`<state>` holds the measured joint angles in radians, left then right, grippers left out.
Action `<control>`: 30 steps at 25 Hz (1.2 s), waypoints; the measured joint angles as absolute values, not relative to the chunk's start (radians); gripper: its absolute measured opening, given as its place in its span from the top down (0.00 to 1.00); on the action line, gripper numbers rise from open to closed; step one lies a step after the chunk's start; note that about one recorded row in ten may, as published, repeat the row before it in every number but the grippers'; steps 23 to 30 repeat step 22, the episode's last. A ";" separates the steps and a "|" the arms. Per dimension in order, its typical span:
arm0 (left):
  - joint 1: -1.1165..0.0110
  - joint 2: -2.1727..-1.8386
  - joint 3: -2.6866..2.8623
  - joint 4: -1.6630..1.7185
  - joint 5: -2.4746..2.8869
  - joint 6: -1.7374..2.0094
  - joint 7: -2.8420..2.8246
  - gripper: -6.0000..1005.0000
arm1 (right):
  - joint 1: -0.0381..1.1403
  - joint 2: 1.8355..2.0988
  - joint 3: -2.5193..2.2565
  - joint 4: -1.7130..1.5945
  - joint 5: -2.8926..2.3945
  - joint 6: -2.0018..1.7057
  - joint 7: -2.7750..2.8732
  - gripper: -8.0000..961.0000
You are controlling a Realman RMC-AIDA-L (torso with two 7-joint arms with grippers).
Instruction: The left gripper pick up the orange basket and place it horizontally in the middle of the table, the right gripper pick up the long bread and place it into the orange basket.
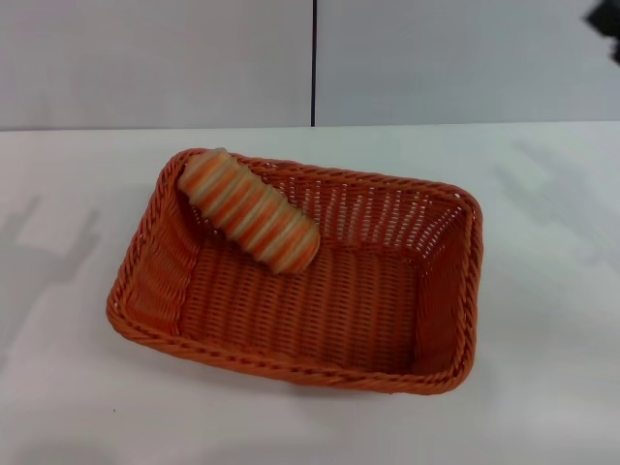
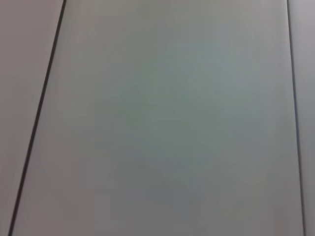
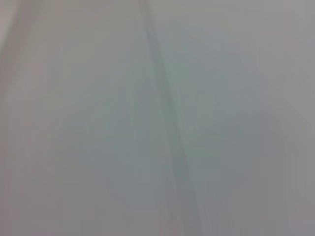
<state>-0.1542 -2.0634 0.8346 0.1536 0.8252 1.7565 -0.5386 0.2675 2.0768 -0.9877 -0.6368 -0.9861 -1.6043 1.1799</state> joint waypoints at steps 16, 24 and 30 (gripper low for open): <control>-0.155 -2.067 0.776 0.118 0.825 1.755 -0.527 0.19 | 0.318 2.084 -0.979 -0.120 -0.535 -1.616 0.431 0.33; -0.158 -2.069 0.748 0.084 0.825 1.773 -0.524 0.19 | 0.333 2.084 -0.947 -0.105 -0.533 -1.609 0.410 0.33; -0.158 -2.069 0.748 0.084 0.825 1.773 -0.524 0.19 | 0.333 2.084 -0.947 -0.105 -0.533 -1.609 0.410 0.33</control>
